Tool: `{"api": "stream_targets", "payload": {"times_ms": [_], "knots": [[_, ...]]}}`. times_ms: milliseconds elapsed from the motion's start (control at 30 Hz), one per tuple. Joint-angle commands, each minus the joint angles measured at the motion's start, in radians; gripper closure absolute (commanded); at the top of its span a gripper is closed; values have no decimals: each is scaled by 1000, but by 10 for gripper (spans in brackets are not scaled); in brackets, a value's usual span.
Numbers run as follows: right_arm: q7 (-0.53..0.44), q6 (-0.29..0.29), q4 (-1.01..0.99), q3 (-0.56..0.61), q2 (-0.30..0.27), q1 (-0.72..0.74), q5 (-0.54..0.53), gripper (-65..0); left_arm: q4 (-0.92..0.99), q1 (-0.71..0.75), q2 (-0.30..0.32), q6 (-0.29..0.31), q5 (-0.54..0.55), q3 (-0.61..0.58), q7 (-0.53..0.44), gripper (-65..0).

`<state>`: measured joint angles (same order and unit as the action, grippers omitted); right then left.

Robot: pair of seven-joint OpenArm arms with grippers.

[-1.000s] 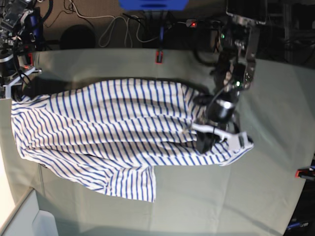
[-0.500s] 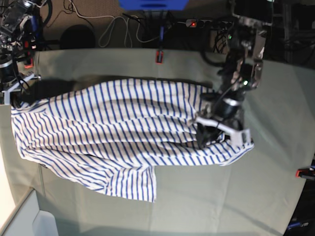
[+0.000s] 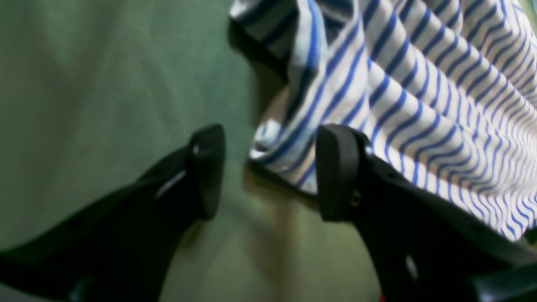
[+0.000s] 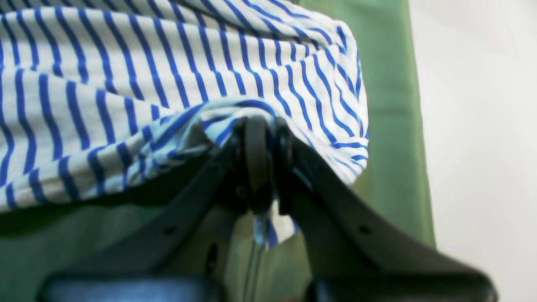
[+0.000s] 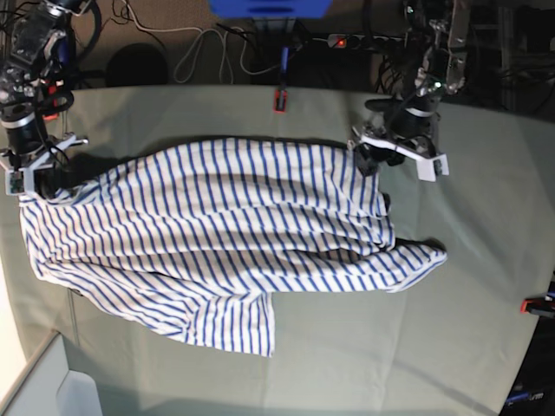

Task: Layout the t-shirt on the table in an organized manner, then fold the t-shirt properly
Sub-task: 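Grasp the shirt hem corners with both grippers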

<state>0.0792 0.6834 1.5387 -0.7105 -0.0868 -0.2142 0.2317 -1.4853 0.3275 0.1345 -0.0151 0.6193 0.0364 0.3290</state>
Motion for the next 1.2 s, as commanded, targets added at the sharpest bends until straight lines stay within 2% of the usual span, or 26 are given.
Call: {"api": "stream_targets", "payload": {"times_ms": [0, 100, 167, 233, 300, 333, 400, 600, 867, 1000, 1067, 1167], "knots": [[-28, 15, 15, -7, -18, 5, -13, 0, -1, -28, 3, 11, 4, -10, -21, -335], [-28, 15, 13, -7, -18, 5, -13, 0, 62, -78, 3, 11, 4, -56, -21, -332], [-28, 15, 13, -7, -18, 5, -13, 0, 87, -113, 3, 10, 9, -88, -21, -303], [-28, 15, 13, -8, -18, 5, -13, 0, 94, -140, 3, 11, 12, -112, -21, -201], [-28, 15, 13, -10, -18, 5, -13, 0, 94, -169, 3, 11, 12, -129, -21, -41], [-28, 15, 13, -10, -18, 5, -13, 0, 94, -183, 3, 8, 12, -137, -14, 0], [-28, 15, 13, -11, -18, 5, -13, 0, 94, -215, 3, 7, 14, -146, -12, -18], [-28, 15, 13, -10, -18, 8, -13, 0, 88, -285, 1, 4, 14, -142, -12, 0], [-28, 15, 13, -7, -18, 15, -13, 0, 226, -474, -55, 4, 14, -134, -12, 0], [-28, 15, 15, -11, -23, 29, -13, 0, 209, -500, -66, 4, 15, -91, -9, 0], [-28, 15, 18, -11, -26, 25, -13, 0, 139, -463, -65, 4, 30, -60, 37, 0], [-34, 15, 38, -30, -28, 25, -18, 0, 25, -393, -55, 4, 127, 38, 137, 0]]}}
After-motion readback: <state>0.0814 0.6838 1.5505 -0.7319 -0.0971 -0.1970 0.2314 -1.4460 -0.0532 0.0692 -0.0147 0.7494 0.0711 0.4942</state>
